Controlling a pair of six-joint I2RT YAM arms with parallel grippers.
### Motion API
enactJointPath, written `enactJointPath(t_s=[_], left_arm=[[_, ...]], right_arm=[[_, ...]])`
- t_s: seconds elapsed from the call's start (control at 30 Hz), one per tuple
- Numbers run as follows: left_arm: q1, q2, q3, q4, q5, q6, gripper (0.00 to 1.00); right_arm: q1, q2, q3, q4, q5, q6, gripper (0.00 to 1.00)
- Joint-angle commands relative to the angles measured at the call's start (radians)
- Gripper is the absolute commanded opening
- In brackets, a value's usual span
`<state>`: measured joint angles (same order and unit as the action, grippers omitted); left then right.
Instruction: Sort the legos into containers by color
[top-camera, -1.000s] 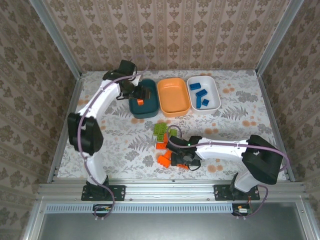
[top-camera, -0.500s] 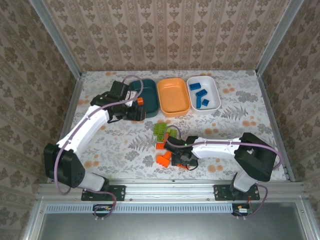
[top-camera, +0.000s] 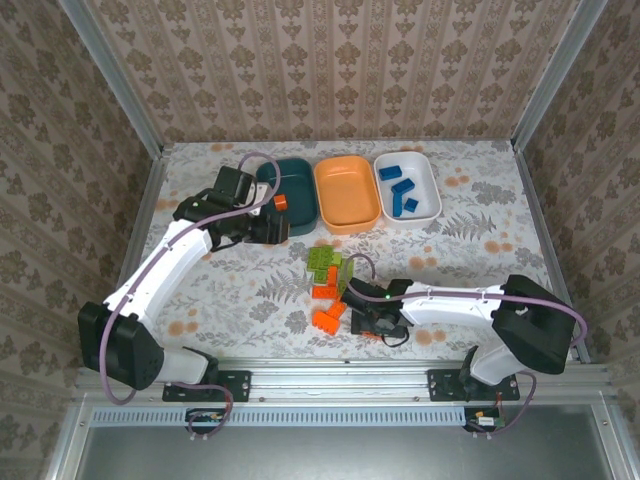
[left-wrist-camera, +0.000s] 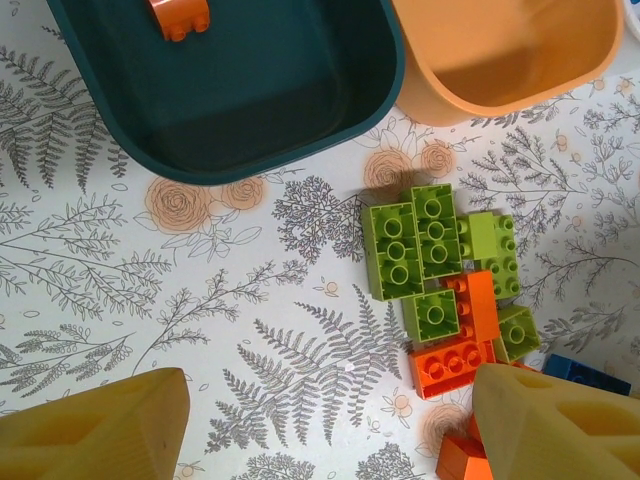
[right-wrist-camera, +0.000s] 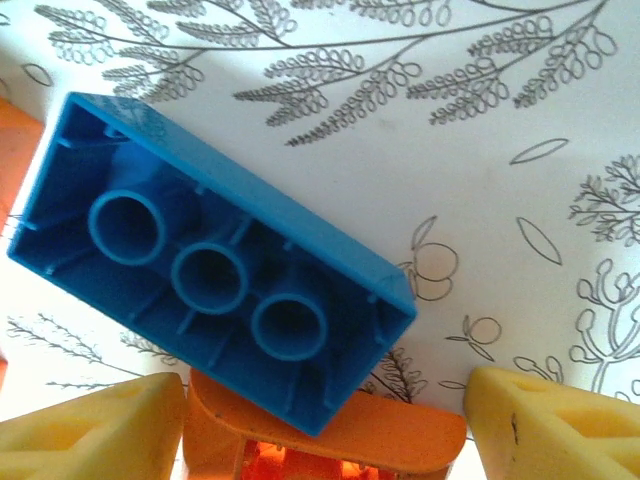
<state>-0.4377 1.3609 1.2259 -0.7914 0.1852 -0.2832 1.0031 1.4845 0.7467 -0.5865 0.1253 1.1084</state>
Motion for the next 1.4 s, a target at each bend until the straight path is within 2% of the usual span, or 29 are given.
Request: enactJointPath(t_s=[0.0,0.1,0.43,0.57,0.67,0.83,1.03,1.37], left_arm=[[0.0,-0.031,-0.015,0.015,0.016,-0.023,0.76],[0.0,-0.041,-0.023,0.017,0.016,-0.025,0.76],[0.004,-0.055,-0.049,0.022,0.018,-0.024,0.77],[0.013,-0.054,-0.073,0.048,0.047,-0.034,0.77],[0.014,-0.061,-0.094,0.055,0.058,-0.04,0.77],[0.032,-0.115,-0.136,0.02,0.048,-0.024,0.78],[0.056,-0.245,-0.203,-0.046,0.03,-0.017,0.78],[0.062,-0.393,-0.315,-0.102,0.03,-0.048,0.79]], right_arm=[[0.001,-0.006,-0.024,-0.075,0.018,0.028,0.72],[0.006,-0.005,-0.018,-0.075,0.018,0.028,0.66],[-0.008,-0.129,0.124,-0.232,0.11,-0.048,0.61],[-0.078,-0.151,0.25,-0.254,0.107,-0.157,0.61],[-0.164,-0.102,0.386,-0.239,0.072,-0.27,0.61],[-0.267,0.133,0.702,-0.191,-0.014,-0.434,0.61],[-0.327,0.503,1.107,-0.143,-0.172,-0.496,0.6],[-0.351,1.024,1.779,-0.245,-0.183,-0.556,0.61]])
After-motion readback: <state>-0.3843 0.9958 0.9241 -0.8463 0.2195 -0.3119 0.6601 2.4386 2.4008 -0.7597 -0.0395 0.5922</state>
